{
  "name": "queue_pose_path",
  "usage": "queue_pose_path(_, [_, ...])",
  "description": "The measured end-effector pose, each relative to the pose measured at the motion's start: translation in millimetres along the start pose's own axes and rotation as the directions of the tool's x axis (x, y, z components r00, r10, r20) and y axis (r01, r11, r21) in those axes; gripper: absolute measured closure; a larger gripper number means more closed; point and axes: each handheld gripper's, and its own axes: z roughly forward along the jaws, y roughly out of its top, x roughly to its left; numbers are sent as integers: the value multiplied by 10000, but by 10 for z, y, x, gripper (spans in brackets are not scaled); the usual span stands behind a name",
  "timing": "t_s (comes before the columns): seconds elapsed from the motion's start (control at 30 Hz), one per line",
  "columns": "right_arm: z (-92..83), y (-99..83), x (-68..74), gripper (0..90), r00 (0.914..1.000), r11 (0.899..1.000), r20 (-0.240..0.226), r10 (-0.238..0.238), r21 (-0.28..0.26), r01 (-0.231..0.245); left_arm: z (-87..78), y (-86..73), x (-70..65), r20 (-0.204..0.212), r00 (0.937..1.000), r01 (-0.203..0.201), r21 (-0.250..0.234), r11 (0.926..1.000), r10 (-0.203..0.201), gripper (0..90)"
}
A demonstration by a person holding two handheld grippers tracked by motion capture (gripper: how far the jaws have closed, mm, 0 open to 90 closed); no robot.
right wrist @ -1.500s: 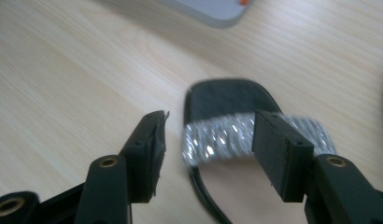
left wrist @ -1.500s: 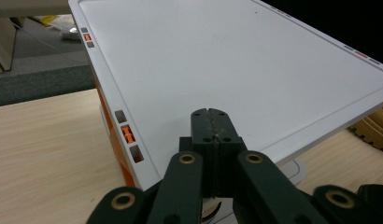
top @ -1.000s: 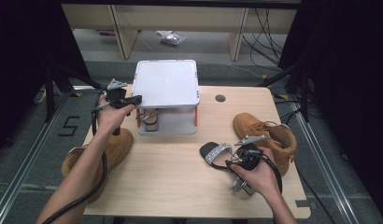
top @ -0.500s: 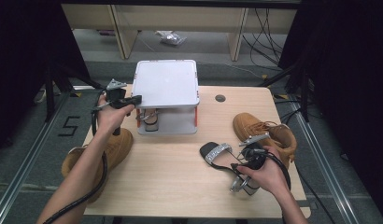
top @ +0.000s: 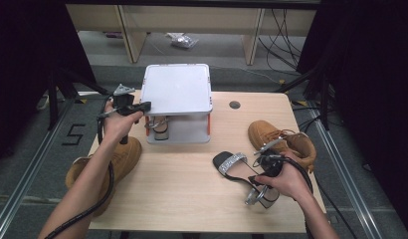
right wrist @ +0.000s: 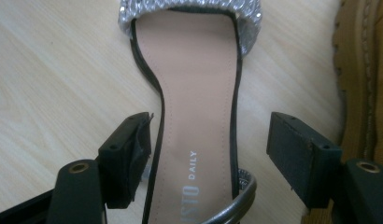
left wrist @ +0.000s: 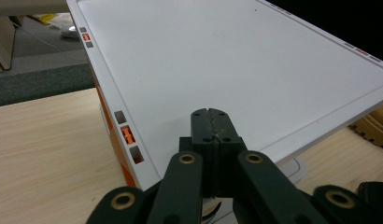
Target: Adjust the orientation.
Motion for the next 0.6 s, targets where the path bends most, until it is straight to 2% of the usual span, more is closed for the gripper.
queue_pose_path(0.17, [52, 7, 31, 316, 9998, 9994, -172, -67, 324, 73, -2, 1, 3, 0, 10000, -4, 9, 10000, 4, 896])
queue_pose_path(0.2, [85, 16, 33, 316, 9992, 9984, -211, -328, 448, 337, -1, 2, 3, 8, 10000, -10, 23, 10000, 10, 896])
queue_pose_path(0.33, [150, 47, 42, 317, 9983, 9954, -365, -465, 825, 494, 0, 6, 1, 1, 10000, -42, 50, 10000, 42, 896])
queue_pose_path(0.37, [177, 82, 53, 324, 9984, 9915, -325, -465, 1200, 500, 0, 5, 2, 4, 10000, -30, 49, 10000, 30, 896])
queue_pose_path(0.6, [259, 166, 38, 342, 9972, 9781, -357, -651, 1957, 709, -1, 7, 7, 25, 10000, -39, 73, 10000, 39, 896])
